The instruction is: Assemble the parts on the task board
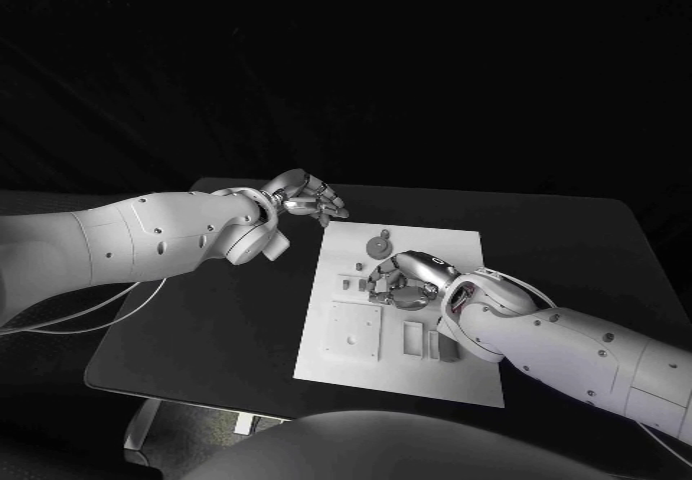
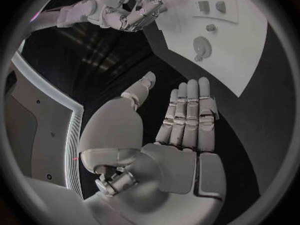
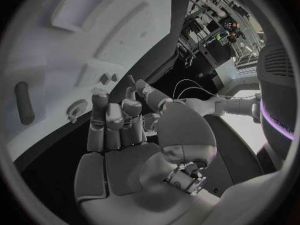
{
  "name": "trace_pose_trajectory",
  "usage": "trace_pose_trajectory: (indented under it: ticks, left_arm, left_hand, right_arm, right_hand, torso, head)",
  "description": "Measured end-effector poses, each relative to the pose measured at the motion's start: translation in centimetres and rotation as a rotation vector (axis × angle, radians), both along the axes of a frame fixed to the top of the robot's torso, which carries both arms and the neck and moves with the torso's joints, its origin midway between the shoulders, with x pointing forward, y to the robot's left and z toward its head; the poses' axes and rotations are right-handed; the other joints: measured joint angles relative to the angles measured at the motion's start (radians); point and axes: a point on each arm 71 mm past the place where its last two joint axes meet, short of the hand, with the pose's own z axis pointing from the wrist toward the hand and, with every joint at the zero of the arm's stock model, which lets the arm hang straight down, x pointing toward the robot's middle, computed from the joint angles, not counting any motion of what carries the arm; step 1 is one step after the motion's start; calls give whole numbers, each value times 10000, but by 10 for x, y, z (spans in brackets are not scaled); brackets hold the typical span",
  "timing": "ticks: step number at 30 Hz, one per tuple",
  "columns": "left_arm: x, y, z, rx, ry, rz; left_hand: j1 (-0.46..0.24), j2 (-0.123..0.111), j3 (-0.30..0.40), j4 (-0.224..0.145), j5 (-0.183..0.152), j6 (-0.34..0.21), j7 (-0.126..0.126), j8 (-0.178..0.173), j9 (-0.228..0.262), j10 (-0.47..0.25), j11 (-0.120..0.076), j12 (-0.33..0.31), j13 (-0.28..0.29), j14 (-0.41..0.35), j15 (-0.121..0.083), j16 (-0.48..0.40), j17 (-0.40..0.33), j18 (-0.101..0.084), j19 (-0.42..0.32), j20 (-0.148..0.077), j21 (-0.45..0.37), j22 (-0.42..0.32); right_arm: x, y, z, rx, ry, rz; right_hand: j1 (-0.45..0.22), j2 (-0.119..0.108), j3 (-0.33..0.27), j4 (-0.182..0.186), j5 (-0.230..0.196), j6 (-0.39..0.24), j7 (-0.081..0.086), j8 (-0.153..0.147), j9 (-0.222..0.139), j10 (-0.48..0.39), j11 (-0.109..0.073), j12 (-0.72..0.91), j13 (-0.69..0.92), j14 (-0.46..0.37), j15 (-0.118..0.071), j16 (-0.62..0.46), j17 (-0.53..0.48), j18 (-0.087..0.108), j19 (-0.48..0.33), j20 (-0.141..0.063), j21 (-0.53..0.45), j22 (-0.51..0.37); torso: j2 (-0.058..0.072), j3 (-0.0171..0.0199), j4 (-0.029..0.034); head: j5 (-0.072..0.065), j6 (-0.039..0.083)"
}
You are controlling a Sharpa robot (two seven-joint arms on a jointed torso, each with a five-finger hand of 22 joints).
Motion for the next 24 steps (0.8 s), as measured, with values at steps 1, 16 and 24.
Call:
trace_pose_trajectory:
  ticks: [1,16,24]
  left_arm:
    - [0,0,0,0,-1,1]
    - [1,-1,0,1,-9,-5]
    - [1,-1,0,0,-7,-9]
  left_hand:
    - [0,0,0,0,0,0,0,0,0,0,0,0,0,0,0,0,0,0,0,0,0,-4]
    - [0,0,-16,-16,0,0,0,0,0,0,0,-40,1,0,0,0,28,-2,0,0,0,-8]
    - [0,0,-28,-27,0,0,0,0,0,0,0,-40,1,0,0,0,40,-2,0,0,0,-17]
  right_arm:
    - [-1,1,0,-45,-22,61]
    - [-10,8,-17,-659,74,607]
    - [-9,9,-20,-867,38,704]
  right_hand:
    - [0,0,0,0,0,0,0,0,0,0,0,0,0,0,0,0,0,0,0,0,0,0]
    - [2,0,14,14,-30,-9,9,0,0,0,0,0,0,-41,2,0,0,65,0,1,0,-1]
    - [15,11,14,14,-38,-21,21,0,0,0,0,0,0,-66,7,0,0,82,-1,1,0,-1]
  torso:
    - [0,2,-7]
    - [-7,39,-26]
    - [-8,20,-22]
  head:
    - [21,-7]
    - [294,-70]
    - [392,-70]
